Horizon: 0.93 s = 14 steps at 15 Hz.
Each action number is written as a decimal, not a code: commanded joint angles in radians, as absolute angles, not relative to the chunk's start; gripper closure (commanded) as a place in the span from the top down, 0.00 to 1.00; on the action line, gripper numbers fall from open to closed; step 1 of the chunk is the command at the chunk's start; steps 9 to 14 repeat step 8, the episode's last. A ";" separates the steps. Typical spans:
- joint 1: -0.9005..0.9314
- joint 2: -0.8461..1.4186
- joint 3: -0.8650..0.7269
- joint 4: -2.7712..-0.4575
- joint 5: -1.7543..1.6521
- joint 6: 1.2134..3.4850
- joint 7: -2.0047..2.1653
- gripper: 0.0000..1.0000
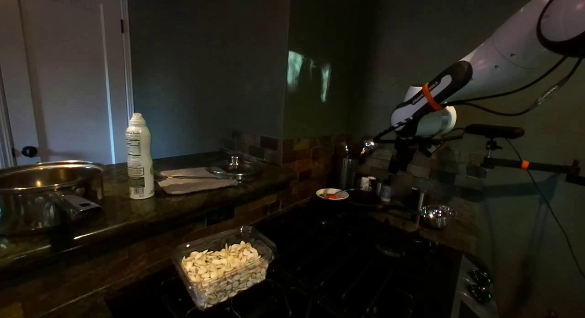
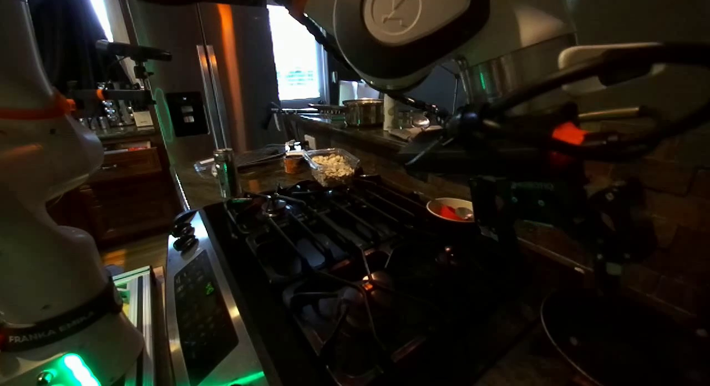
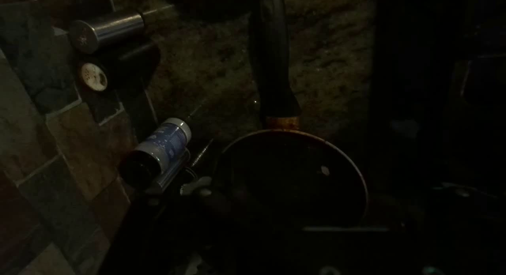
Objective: Remove the pan from the stove and put it on the counter
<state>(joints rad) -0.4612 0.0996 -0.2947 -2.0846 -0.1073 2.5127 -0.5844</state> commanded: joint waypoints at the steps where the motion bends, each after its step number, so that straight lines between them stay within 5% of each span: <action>1: -0.422 -0.015 -0.288 -2.208 -0.040 2.585 -0.715 1.00; 5: -0.330 -0.071 -0.254 -2.276 0.215 2.684 -0.887 1.00; 14: -0.312 -0.036 -0.272 -2.231 0.172 2.662 -0.839 1.00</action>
